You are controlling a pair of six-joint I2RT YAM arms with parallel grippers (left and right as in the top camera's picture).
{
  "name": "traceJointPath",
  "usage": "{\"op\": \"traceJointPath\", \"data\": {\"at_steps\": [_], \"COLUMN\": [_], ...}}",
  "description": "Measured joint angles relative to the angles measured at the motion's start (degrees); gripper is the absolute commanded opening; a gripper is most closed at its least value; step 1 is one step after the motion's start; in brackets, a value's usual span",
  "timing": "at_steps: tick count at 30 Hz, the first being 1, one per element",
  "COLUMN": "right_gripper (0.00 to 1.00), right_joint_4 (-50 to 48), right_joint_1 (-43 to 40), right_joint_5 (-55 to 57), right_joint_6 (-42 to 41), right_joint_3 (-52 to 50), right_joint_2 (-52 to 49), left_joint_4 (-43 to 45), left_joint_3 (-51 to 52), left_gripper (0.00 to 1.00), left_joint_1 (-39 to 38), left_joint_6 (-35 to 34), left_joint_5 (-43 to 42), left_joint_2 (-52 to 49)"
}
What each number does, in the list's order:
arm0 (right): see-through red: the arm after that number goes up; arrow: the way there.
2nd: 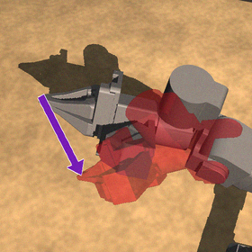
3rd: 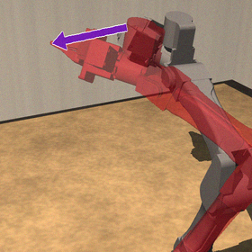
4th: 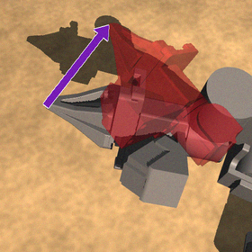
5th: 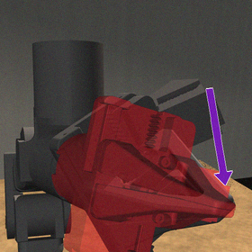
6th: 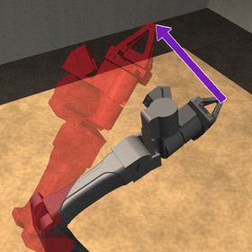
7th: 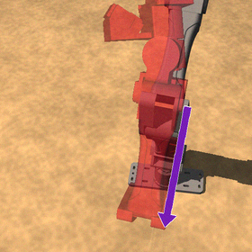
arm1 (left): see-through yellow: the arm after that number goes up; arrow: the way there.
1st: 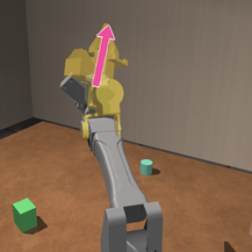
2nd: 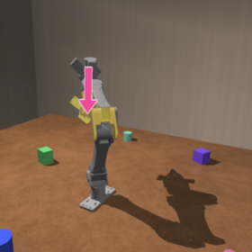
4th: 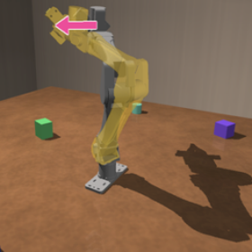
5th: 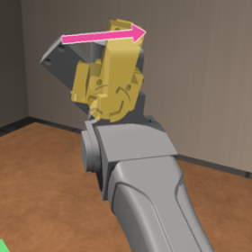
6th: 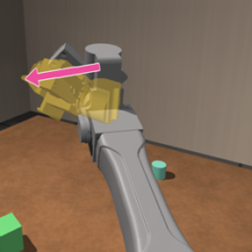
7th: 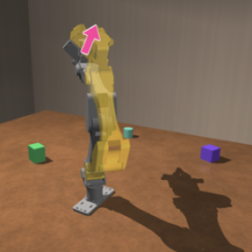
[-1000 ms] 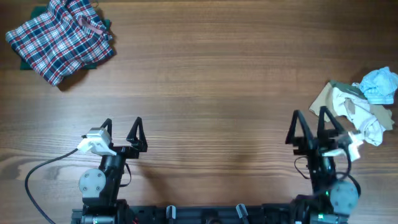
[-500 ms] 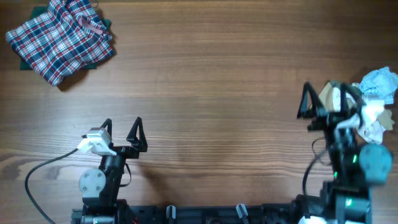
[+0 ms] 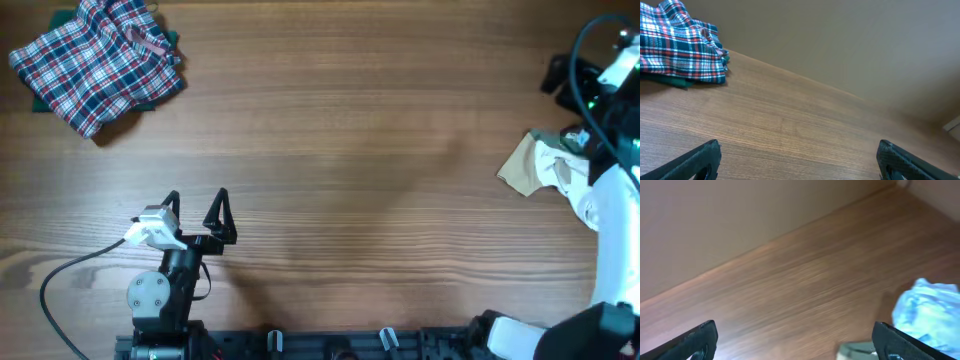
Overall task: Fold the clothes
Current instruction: 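Grasp the light blue striped garment from the pile with the right gripper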
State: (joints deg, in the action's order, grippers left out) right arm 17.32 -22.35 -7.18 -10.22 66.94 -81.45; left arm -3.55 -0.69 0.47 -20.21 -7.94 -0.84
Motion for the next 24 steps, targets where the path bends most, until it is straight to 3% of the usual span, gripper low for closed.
{"op": "traceJointPath", "data": {"at_steps": [7,15,24], "right_gripper": [1.00,1.00,1.00], "right_joint_4": [-4.6,-8.1,-11.4], "right_joint_1": [-8.5,-13.8,-20.3], "right_joint_5": [0.5,2.6,5.9], "right_joint_6": [0.0,0.1,0.8], "right_joint_3": [1.8,2.1,2.1], "right_joint_2": [-1.8,-17.9,-25.6], "left_joint_4": [0.0,0.0,0.0], "left_joint_3": [0.0,0.0,0.0], "left_gripper": [1.00,1.00,1.00], "left_joint_1": [0.0,0.0,0.0], "left_joint_6": [0.0,0.0,0.0], "left_joint_5": [0.0,0.0,0.0], "left_joint_2": [0.0,0.0,0.0]}}
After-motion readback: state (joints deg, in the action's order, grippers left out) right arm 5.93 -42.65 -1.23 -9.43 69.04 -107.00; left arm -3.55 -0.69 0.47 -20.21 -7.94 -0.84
